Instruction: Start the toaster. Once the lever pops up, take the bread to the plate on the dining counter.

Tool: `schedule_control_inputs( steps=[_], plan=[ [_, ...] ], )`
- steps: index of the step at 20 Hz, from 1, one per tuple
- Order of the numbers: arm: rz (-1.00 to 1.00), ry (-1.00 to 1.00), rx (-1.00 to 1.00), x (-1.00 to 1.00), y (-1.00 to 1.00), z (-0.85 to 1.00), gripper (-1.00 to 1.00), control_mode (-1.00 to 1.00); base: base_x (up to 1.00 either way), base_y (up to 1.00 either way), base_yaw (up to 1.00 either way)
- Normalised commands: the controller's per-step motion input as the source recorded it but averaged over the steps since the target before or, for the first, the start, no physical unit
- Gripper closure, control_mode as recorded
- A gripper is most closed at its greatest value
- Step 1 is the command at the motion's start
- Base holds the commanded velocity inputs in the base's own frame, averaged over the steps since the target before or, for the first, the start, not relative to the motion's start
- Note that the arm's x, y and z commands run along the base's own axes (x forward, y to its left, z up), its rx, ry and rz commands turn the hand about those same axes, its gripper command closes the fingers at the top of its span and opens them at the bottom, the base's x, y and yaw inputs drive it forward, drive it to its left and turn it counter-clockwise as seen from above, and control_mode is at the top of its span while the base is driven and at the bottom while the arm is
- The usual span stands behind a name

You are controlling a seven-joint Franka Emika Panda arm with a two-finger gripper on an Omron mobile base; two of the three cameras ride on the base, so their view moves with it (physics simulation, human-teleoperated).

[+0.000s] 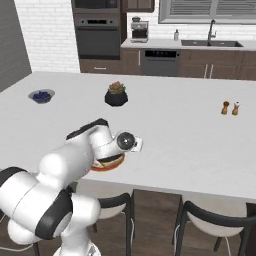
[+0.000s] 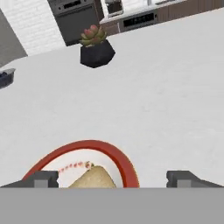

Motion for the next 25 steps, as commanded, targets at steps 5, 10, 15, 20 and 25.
schedule_control_inputs(
  steps=[5, 10, 15, 20, 25],
  plan=[
    [-0.13, 0.00, -0.04, -0.94, 0.00, 0.92, -1.00, -1.00, 0.00, 0.00, 0.00],
    [-0.17, 0.01, 0.00, -1.00, 0.00, 0.74, -1.00, -1.00, 0.00, 0.00, 0.00],
    [-0.18, 0.09, 0.00, -0.98, 0.00, 0.82, -1.00, -1.00, 0.00, 0.00, 0.00],
    [-0.16, 0.22, 0.00, -0.91, 0.00, 0.64, -1.00, -1.00, 0.00, 0.00, 0.00],
    [-0.12, 0.34, 0.00, -0.72, 0.00, 0.27, -1.00, -1.00, 0.00, 0.00, 0.00]
  ],
)
